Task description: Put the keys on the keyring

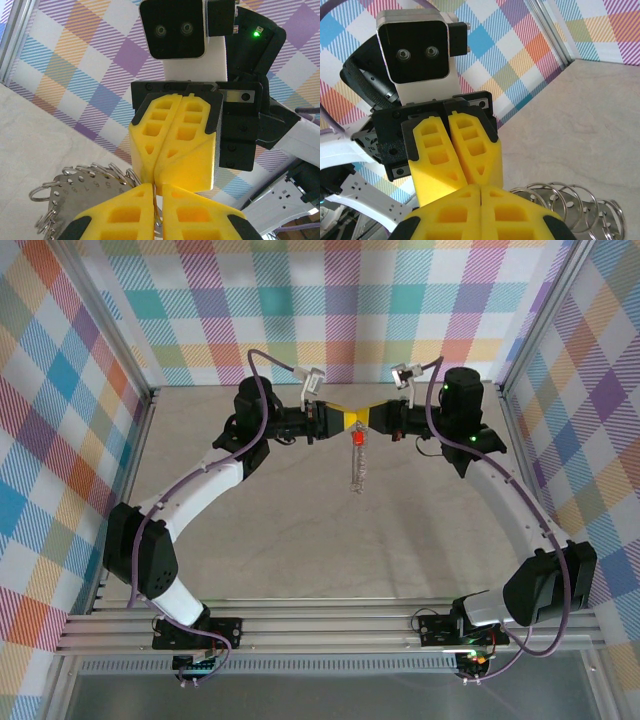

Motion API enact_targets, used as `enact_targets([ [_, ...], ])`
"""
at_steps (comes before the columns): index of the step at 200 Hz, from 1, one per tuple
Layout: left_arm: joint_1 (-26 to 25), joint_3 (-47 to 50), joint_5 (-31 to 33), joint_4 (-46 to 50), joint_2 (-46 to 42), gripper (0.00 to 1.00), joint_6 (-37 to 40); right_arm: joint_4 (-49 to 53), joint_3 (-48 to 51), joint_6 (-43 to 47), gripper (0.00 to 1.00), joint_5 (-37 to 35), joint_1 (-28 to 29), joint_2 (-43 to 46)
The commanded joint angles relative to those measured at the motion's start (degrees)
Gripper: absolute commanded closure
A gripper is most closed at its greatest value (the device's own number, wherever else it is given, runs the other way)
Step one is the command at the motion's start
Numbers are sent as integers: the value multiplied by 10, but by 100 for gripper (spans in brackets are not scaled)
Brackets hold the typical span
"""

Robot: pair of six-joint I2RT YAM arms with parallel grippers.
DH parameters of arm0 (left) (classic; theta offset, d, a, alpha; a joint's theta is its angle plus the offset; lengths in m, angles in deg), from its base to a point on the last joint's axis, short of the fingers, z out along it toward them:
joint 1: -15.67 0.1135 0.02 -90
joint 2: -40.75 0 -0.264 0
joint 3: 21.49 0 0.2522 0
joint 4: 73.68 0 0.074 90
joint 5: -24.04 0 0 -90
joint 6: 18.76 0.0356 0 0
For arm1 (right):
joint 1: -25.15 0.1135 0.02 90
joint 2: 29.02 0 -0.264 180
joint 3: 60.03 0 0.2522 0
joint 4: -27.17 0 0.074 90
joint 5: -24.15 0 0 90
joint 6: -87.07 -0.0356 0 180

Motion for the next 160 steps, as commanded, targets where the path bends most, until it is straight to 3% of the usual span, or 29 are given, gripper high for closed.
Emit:
enact_targets([
  [1,-44,1,-44,-45,-6,88,-6,-57,11,-28,100,-19,6,-3],
  [37,-48,3,-33,-51,-3,87,-8,-70,14,-41,100,-17,6,-2],
  [66,-52,-1,-28,-51,2,100,-8,-80,17,-51,100,-14,7,-1],
  [137,-57,16,-5,-65,-8,100,-5,-84,9,-70,100,-29,6,2],
  [147,-57,20,3,-60,-15,100,3,-82,6,-72,94,-34,6,2],
  [160,-57,22,10,-50,-22,100,14,-81,5,-73,78,-43,6,7],
])
